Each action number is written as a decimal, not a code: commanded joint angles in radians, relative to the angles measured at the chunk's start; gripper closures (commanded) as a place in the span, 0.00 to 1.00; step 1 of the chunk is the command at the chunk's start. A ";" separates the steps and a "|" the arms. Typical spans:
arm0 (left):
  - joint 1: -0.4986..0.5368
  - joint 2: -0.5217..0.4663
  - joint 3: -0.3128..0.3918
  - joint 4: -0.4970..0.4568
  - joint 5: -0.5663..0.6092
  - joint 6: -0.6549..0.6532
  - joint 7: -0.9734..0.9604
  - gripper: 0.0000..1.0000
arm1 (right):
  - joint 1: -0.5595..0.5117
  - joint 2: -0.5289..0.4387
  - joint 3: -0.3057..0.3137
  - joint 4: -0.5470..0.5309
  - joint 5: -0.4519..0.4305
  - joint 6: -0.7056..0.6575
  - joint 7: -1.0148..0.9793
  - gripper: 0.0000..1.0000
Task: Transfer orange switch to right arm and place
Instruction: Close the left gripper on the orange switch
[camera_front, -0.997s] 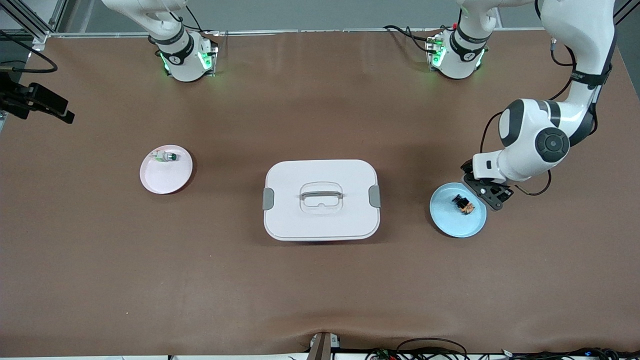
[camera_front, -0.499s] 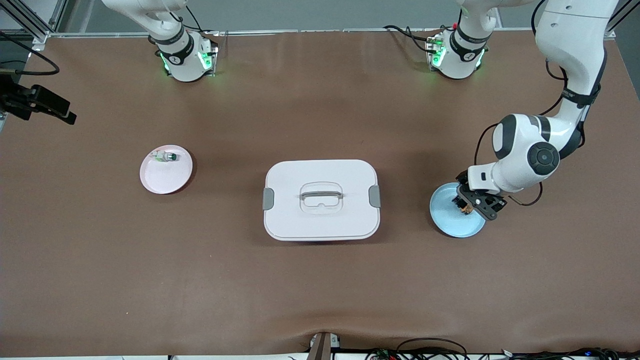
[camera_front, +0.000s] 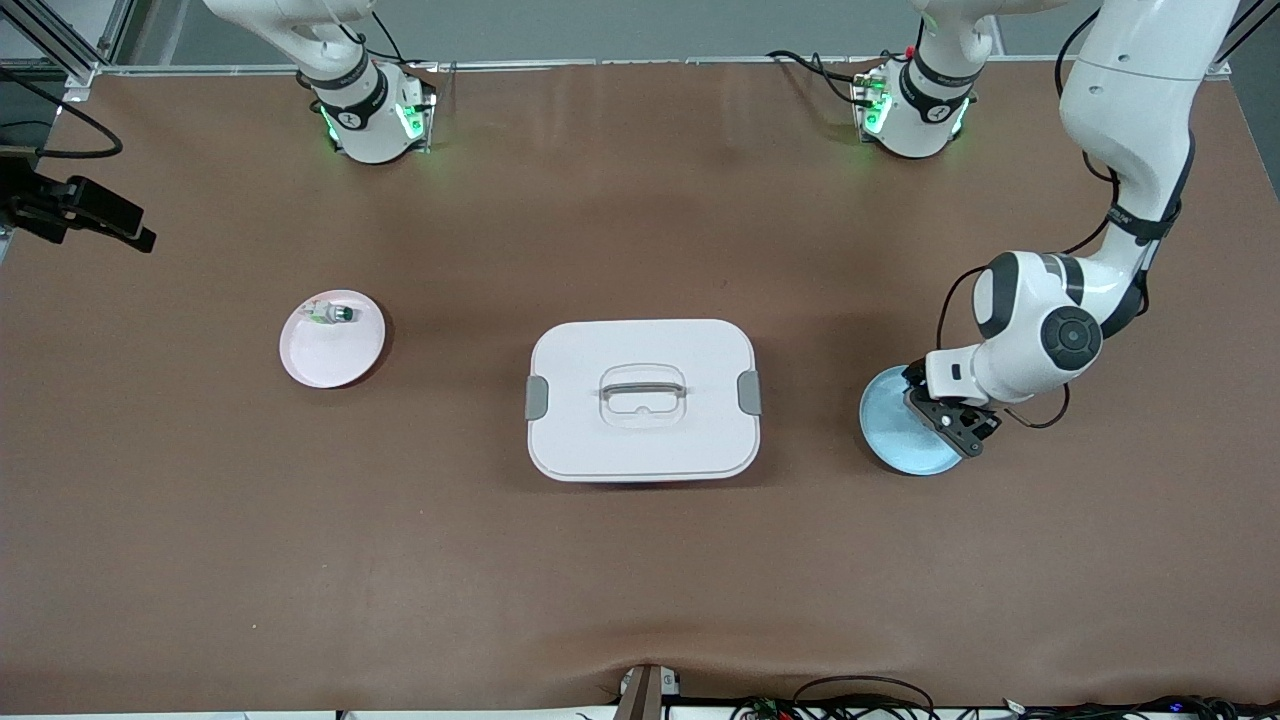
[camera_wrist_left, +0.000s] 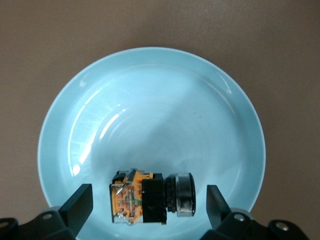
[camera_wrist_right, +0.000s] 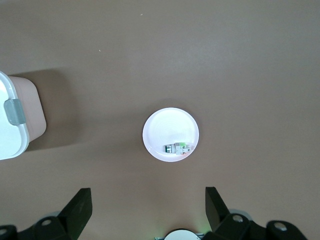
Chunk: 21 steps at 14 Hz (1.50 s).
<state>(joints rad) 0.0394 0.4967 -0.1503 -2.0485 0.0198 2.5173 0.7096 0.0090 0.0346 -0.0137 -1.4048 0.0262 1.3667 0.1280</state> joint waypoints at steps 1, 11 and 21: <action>0.000 0.016 -0.003 0.011 -0.014 0.009 0.004 0.00 | -0.017 -0.010 0.006 -0.006 0.011 0.008 -0.005 0.00; 0.010 0.045 -0.003 0.007 -0.011 0.029 0.005 0.02 | -0.015 -0.010 0.006 -0.006 0.018 0.008 -0.005 0.00; 0.005 0.029 -0.002 0.007 -0.009 0.015 0.005 0.69 | -0.017 -0.010 0.006 -0.006 0.024 0.006 -0.005 0.00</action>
<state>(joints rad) 0.0448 0.5355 -0.1494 -2.0395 0.0198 2.5376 0.7065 0.0087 0.0346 -0.0151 -1.4049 0.0344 1.3695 0.1280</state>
